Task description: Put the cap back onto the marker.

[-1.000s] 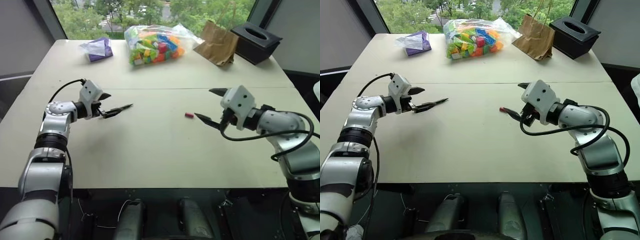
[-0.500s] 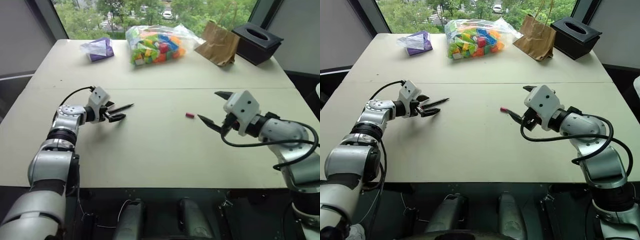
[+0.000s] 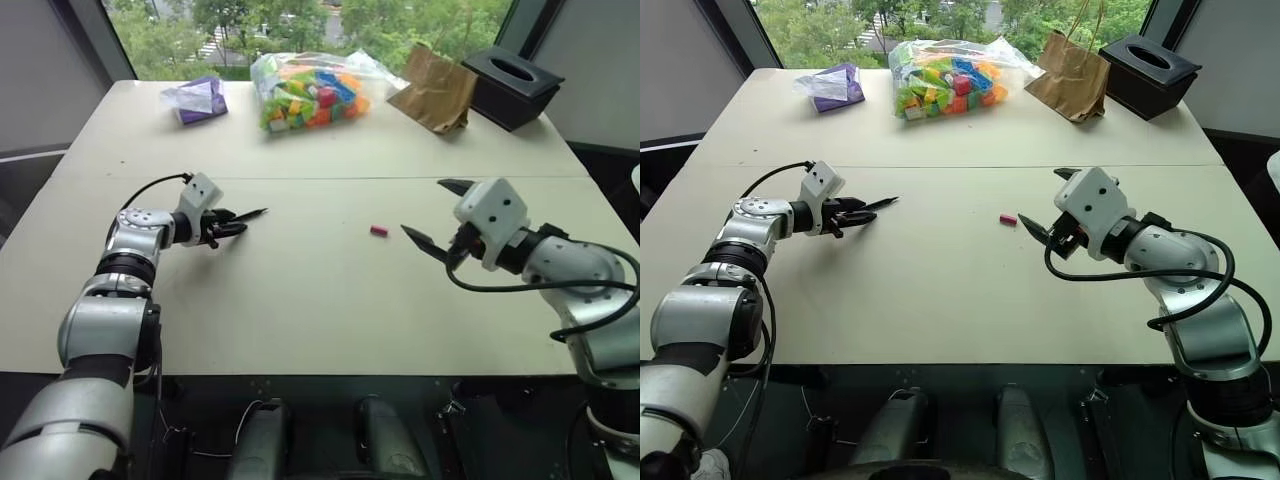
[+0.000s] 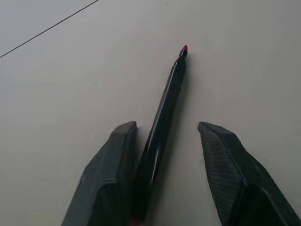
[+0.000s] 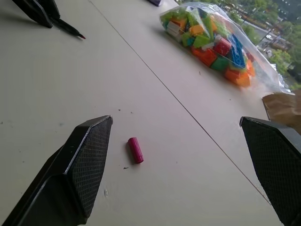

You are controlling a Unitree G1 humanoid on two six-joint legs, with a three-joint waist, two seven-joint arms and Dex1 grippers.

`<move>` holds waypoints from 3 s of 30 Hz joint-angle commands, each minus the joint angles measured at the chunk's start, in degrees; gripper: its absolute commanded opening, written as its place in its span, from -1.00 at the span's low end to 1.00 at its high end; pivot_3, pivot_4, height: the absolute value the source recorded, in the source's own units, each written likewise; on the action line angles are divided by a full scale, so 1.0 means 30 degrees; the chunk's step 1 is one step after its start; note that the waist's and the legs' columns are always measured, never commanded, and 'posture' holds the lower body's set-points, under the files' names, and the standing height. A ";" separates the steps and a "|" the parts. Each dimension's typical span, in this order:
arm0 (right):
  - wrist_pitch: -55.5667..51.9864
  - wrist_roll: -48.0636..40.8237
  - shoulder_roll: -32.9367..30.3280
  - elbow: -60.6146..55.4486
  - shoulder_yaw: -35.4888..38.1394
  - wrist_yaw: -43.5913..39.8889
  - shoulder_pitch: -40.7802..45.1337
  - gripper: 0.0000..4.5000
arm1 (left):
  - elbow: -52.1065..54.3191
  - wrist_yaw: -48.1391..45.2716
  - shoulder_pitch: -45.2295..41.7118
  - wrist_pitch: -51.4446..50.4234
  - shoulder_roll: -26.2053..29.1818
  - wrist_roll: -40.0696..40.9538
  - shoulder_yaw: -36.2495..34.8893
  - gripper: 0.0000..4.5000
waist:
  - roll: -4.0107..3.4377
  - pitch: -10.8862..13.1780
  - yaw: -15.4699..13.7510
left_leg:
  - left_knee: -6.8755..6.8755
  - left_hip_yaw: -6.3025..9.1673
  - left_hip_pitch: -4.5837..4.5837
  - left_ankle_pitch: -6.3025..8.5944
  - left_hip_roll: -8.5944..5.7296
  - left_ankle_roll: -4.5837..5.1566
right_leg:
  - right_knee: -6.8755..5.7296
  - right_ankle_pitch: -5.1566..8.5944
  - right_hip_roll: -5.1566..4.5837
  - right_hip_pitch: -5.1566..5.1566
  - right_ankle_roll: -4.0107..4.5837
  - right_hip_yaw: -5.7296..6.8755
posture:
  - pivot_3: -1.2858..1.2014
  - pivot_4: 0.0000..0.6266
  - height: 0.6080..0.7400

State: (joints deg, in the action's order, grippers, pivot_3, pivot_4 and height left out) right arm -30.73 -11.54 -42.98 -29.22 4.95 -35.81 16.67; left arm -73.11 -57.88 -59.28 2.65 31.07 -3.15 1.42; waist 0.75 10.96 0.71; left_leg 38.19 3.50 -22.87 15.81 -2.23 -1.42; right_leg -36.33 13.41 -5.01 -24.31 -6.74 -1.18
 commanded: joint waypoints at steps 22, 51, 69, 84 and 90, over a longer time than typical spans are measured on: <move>0.0735 -0.1047 0.1255 0.1696 -0.0340 -0.0751 0.0822 1.00 | 0.4396 -0.3101 0.1070 0.0508 0.0696 0.1574 -0.0906 -0.99 | 0.0009 0.0002 0.0034 | 0.0003 -0.0001 0.0005 0.0000 0.0004 0.0000 | -0.0011 0.0000 0.0000 0.0004 0.0001 -0.0005 | 0.03 -0.52 1.00; 0.7584 0.1190 0.4754 2.4145 -0.3556 -0.7803 1.0445 1.00 | 2.6613 0.0636 1.2594 -0.9740 0.2695 0.6994 -0.2492 -0.99 | -0.0008 0.0008 0.0163 | -0.0019 0.0001 0.0062 -0.0007 0.0027 -0.0014 | -0.0017 -0.0012 0.0003 -0.0005 0.0024 -0.0078 | 0.03 -0.52 1.00; 0.8955 0.2211 0.5607 2.6303 -0.3505 -0.7616 1.0816 0.15 | 2.6675 0.1155 1.2482 -0.9683 0.3033 0.7323 -0.2104 -1.00 | -0.0010 0.0009 0.0192 | -0.0039 -0.0004 0.0083 -0.0011 0.0031 -0.0022 | -0.0018 -0.0016 0.0009 -0.0005 0.0033 -0.0080 | 0.03 -0.52 1.00; 0.9718 0.3481 0.4335 2.0185 -0.4392 -0.8216 0.9103 -0.98 | 2.4482 -0.1286 1.1469 -0.6543 0.3523 0.5940 0.0007 -1.00 | -0.0024 0.0017 0.0103 | -0.0042 -0.0005 0.0082 -0.0015 0.0026 -0.0030 | -0.0019 -0.0018 0.0006 -0.0005 0.0034 -0.0080 | 0.03 -0.52 1.00; 0.8902 0.4112 0.2040 1.4097 -0.5257 -0.9548 0.8501 -0.98 | 2.1680 -0.3023 0.9043 -0.3709 0.3135 0.4872 0.1561 -1.00 | -0.0026 0.0018 0.0068 | -0.0040 -0.0016 0.0076 -0.0023 0.0015 -0.0043 | -0.0016 -0.0018 0.0009 -0.0001 0.0034 -0.0072 | 0.03 -0.52 1.00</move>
State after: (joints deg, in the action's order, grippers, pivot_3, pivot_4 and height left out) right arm -3.50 0.74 -36.13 17.87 -10.45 -63.51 42.02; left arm -7.45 -65.86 -30.47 -11.07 40.54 12.05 5.84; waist 0.67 11.01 0.92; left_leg 38.07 3.44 -22.64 15.74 -2.18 -1.55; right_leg -36.37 13.35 -4.97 -24.31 -6.63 -1.38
